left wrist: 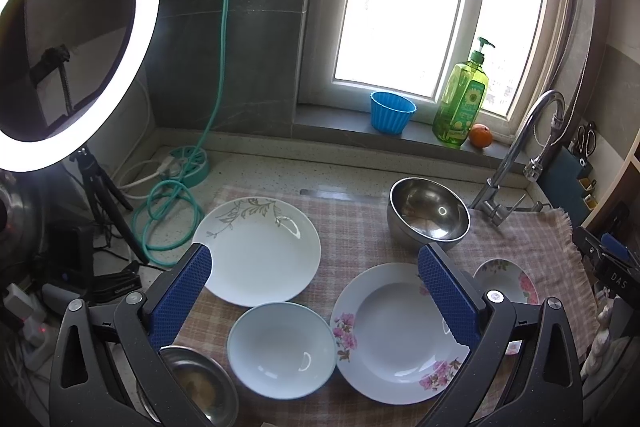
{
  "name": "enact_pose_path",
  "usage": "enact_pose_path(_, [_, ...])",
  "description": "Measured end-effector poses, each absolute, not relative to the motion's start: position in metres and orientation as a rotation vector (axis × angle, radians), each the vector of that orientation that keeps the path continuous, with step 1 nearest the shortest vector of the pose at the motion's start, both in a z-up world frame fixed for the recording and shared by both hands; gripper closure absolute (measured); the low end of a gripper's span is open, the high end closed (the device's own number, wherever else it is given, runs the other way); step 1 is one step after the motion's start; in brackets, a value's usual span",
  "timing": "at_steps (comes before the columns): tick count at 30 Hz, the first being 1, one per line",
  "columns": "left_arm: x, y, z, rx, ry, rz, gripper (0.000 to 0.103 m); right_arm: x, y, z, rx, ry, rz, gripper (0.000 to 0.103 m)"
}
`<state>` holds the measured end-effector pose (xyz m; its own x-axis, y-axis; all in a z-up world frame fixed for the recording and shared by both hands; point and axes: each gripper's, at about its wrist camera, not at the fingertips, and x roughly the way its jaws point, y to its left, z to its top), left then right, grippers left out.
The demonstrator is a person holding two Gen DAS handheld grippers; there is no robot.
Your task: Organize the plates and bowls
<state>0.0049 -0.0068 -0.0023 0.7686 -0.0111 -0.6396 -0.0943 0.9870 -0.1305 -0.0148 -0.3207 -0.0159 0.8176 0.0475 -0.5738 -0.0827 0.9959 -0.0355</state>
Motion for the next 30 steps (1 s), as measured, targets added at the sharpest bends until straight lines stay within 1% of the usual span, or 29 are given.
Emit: enact_pose_path(30, [0.004, -0.009, -0.009, -0.181, 0.718, 0.05, 0.001, -0.009, -0.314, -0.029, -0.094, 0.646, 0.129, 0.0])
